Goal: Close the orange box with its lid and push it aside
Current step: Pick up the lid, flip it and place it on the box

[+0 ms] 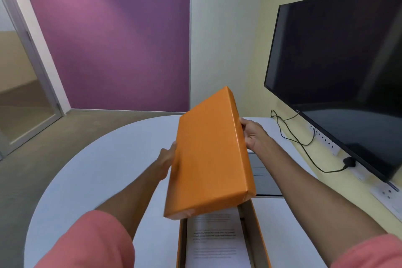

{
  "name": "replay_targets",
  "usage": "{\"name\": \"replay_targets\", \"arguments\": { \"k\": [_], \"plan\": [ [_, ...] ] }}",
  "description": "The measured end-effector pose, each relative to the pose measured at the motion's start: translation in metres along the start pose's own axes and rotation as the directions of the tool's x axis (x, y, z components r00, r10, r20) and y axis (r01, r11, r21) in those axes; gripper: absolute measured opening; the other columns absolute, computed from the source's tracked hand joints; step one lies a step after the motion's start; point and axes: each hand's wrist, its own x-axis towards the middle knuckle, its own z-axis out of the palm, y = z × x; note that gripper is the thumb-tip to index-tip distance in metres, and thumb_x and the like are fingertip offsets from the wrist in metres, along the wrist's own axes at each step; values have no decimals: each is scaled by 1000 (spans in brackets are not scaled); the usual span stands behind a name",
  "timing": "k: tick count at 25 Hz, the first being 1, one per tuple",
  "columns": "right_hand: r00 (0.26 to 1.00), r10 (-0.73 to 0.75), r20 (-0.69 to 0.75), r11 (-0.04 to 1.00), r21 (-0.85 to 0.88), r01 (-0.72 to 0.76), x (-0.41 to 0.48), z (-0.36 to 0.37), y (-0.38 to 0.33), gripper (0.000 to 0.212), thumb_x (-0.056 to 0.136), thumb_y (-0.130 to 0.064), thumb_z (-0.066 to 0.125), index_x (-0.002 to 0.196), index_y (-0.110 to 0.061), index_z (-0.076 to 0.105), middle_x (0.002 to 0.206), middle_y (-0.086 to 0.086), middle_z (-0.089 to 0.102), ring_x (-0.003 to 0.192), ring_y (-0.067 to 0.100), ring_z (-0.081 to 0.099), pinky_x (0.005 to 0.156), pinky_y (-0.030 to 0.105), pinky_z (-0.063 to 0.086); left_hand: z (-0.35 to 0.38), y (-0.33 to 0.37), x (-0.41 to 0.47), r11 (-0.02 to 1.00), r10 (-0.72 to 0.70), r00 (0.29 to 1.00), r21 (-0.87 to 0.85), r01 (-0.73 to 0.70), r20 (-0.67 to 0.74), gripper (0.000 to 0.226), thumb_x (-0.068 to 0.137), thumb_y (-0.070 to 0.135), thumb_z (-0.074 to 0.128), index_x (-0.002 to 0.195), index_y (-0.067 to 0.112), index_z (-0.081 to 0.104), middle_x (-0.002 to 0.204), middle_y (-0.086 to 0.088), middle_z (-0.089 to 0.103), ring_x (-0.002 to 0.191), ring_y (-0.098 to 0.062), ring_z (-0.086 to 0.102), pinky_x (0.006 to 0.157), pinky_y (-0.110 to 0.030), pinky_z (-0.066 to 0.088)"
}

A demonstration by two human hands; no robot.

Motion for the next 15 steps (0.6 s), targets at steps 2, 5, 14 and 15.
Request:
{"name": "replay_targets", "arguments": {
  "k": [2,5,14,15],
  "plan": [
    [999,41,-6,997,63,-41,4,-9,0,27,100,-18,49,83,-2,62,65,12,71,55,23,69,52,35,57,-4,1,3,994,-46,999,-101,46,8,71,98,57,25,151,10,23,157,-13,30,142,-35,34,115,-53,28],
    [997,58,-47,996,66,-55,6,-21,5,29,99,-15,49,75,-4,61,50,8,68,41,18,65,45,29,55,-8,2,7,987,-56,998,-154,56,7,60,102,48,26,144,7,38,148,-14,45,133,-34,46,110,-51,35],
    [979,-109,-170,937,-348,43,9,-70,68,27,94,-34,58,105,-10,62,91,12,67,79,28,64,63,30,53,4,-24,12,984,30,998,-174,-38,-47,36,94,45,52,89,10,60,89,-6,64,79,-24,63,73,-38,49],
    [985,-76,-157,934,-358,15,7,-74,76,33,93,-36,61,112,-9,63,100,13,69,87,30,67,66,33,55,6,-29,14,984,36,996,-169,-49,-82,37,93,43,52,89,7,62,87,-9,65,73,-23,63,68,-35,50]
  ]
}}
